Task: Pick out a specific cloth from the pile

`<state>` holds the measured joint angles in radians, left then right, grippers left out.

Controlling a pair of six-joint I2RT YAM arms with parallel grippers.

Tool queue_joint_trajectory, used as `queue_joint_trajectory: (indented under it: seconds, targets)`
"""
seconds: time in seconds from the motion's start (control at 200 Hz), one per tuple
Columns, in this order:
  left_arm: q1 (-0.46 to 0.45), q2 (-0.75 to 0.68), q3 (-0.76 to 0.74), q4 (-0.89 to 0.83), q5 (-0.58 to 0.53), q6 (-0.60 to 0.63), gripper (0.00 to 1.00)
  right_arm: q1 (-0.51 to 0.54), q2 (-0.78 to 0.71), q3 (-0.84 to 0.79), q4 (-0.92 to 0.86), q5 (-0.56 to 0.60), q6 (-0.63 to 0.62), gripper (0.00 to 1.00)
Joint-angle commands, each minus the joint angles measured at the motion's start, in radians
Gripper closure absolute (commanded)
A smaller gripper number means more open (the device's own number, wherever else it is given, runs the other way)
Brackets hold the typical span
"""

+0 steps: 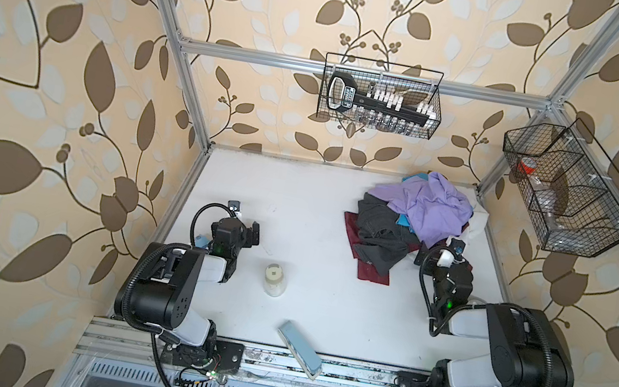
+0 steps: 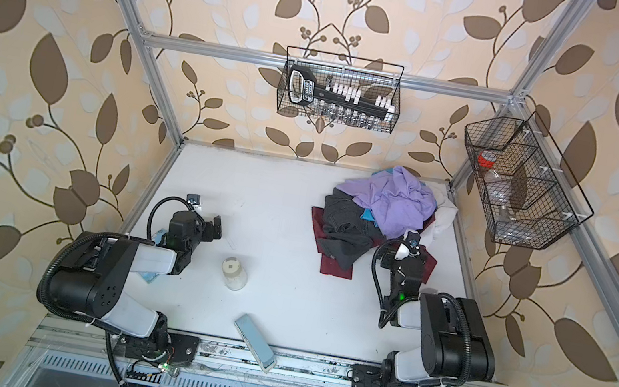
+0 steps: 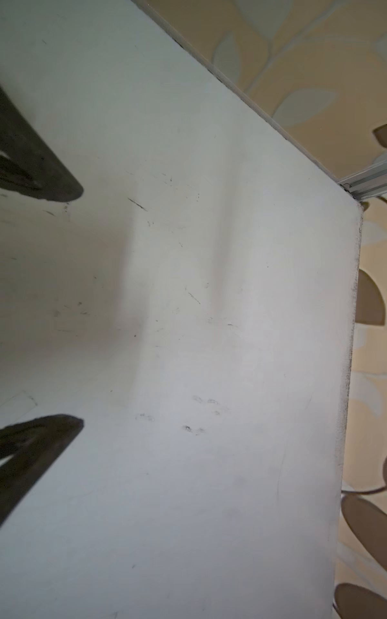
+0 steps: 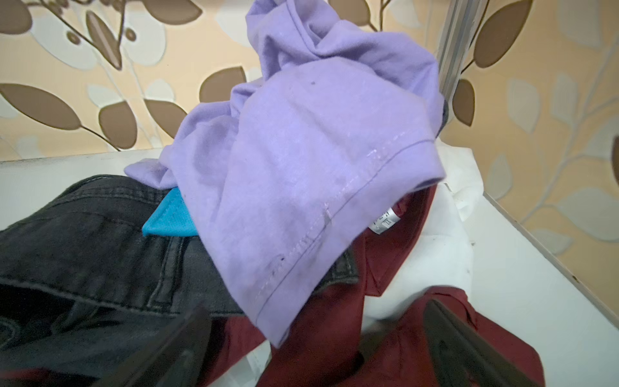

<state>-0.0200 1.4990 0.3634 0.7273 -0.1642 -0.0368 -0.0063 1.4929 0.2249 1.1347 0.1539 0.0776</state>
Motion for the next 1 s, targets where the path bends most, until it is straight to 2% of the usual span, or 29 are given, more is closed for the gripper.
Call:
queue_joint_trajectory:
  seconds: [0.0,0.995]
  targets:
    - [-0.004,-0.008,0.016,0.018,-0.011,-0.016,0.01,0.004,0.002,-0.004,0.02,0.014,0.004,0.0]
    - [-0.003,-0.008,0.015,0.018,-0.011,-0.017,0.01,-0.005,0.003,0.0,0.014,-0.005,0.007,0.0]
